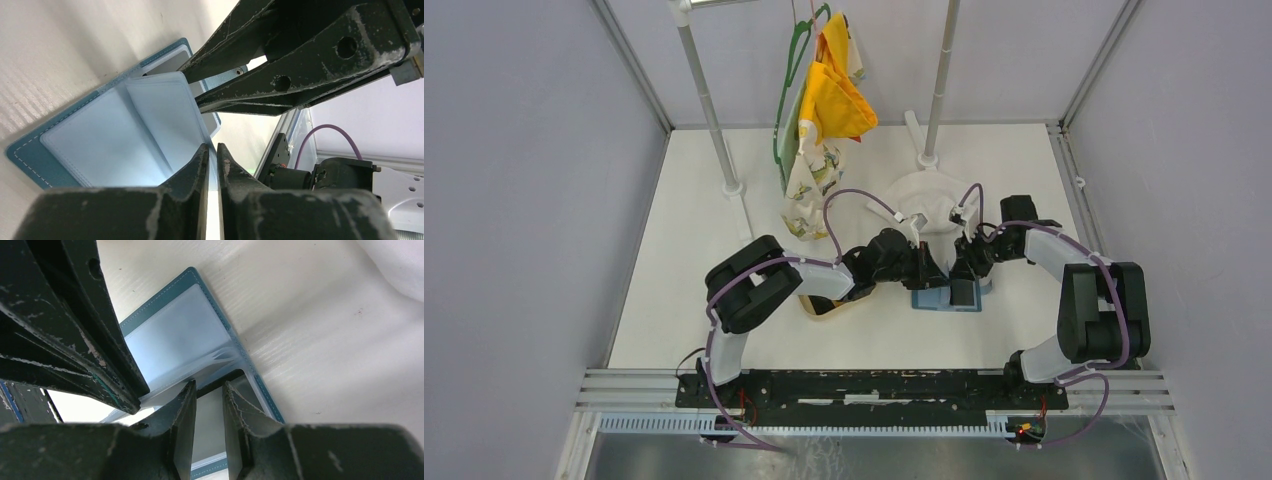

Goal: Put the credit cards into the card holder
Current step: Insert the credit card into the card holder.

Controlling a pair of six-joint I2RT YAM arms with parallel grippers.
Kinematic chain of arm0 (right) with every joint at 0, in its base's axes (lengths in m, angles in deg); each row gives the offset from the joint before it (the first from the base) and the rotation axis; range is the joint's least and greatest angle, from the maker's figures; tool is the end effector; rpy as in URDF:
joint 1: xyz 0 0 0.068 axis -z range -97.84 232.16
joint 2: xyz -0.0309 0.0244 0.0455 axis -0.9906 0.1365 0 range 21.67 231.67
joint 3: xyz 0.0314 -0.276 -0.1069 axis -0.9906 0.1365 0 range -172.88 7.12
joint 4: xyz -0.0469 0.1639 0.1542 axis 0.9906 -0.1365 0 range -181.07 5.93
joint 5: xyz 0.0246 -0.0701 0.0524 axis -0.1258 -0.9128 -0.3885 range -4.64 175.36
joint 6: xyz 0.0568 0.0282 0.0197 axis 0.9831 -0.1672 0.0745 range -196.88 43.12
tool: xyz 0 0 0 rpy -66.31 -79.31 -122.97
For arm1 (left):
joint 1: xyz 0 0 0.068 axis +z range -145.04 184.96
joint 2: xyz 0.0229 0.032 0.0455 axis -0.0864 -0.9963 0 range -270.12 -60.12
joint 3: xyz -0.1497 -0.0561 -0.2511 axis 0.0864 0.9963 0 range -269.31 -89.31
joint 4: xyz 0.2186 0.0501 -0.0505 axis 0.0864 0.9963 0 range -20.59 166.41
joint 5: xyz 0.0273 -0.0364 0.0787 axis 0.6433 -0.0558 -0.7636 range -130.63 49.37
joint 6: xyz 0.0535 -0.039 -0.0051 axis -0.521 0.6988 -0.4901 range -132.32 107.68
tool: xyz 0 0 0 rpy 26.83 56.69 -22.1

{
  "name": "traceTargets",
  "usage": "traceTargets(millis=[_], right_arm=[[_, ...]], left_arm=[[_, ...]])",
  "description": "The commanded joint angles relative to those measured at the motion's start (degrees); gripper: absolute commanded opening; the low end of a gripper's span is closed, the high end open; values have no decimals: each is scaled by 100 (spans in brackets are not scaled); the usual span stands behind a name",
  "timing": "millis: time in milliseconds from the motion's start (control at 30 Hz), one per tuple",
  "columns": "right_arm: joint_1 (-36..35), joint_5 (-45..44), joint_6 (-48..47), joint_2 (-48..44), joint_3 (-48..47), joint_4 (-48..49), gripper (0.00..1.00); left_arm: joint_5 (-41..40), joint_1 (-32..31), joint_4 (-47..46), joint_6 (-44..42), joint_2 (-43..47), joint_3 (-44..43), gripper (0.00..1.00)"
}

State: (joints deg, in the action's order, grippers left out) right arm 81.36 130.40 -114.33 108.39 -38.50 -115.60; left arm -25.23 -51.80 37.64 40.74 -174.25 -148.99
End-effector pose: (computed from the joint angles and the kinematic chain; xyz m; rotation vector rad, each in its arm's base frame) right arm 0.2345 0.0405 0.2031 -0.9625 2.2957 0.8583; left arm 0.2213 -0.3632 0.1929 0.2783 2.2681 -1.4168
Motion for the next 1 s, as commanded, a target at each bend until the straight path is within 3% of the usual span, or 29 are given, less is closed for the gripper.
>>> traceTargets(millis=[0, 267, 700, 967], right_arm=[[45, 147, -87, -180, -144, -20, 31], [229, 93, -56, -248, -122, 15, 33], [343, 760, -366, -523, -42, -116, 51], [343, 928, 251, -404, 142, 339, 50]], left_arm=[[7, -20, -81, 48, -59, -184, 14], [10, -10, -112, 51, -93, -132, 10], [153, 39, -448, 204, -150, -2, 11], [218, 53, -555, 257, -206, 18, 13]])
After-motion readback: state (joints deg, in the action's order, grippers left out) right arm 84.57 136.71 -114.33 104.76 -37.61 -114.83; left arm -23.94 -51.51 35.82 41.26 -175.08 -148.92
